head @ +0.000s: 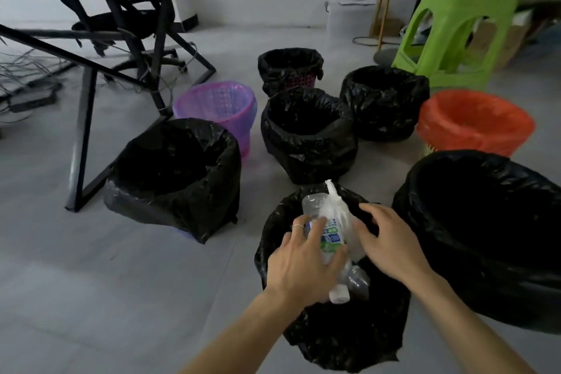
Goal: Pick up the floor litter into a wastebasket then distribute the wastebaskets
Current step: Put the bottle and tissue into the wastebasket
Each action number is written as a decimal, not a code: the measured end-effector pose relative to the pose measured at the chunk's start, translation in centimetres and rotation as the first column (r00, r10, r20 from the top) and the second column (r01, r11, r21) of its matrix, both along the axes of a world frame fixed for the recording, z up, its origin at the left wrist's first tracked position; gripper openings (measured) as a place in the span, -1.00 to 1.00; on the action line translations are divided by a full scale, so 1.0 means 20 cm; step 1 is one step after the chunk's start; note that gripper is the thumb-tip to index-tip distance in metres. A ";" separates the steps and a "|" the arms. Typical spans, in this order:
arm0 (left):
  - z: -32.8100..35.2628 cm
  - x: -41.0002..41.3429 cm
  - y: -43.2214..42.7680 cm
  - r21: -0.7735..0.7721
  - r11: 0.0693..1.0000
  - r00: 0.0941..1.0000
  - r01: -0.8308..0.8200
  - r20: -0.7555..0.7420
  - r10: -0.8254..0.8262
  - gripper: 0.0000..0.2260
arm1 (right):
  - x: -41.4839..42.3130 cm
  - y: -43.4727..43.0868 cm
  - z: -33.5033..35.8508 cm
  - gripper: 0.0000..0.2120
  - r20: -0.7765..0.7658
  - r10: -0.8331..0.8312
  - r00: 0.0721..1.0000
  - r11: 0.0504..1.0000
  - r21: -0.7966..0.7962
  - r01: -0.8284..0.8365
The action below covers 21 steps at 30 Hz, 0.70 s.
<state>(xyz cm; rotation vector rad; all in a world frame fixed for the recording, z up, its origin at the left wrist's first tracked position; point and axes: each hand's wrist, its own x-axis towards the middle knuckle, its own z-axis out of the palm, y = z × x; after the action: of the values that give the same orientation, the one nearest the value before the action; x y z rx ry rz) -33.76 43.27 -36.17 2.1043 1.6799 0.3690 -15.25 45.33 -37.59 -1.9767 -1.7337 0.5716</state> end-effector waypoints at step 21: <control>0.00 -0.08 0.24 -0.198 0.980 1.000 0.010 0.026 -0.005 -0.48 | -0.05 0.18 -0.05 -0.45 0.110 0.191 0.975 0.924 -0.357 -0.141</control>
<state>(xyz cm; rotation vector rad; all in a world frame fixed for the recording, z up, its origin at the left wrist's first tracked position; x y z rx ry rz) -35.30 48.00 -36.09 1.9522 1.6220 0.2145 -16.32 49.02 -38.67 -2.1620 -2.0180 0.8660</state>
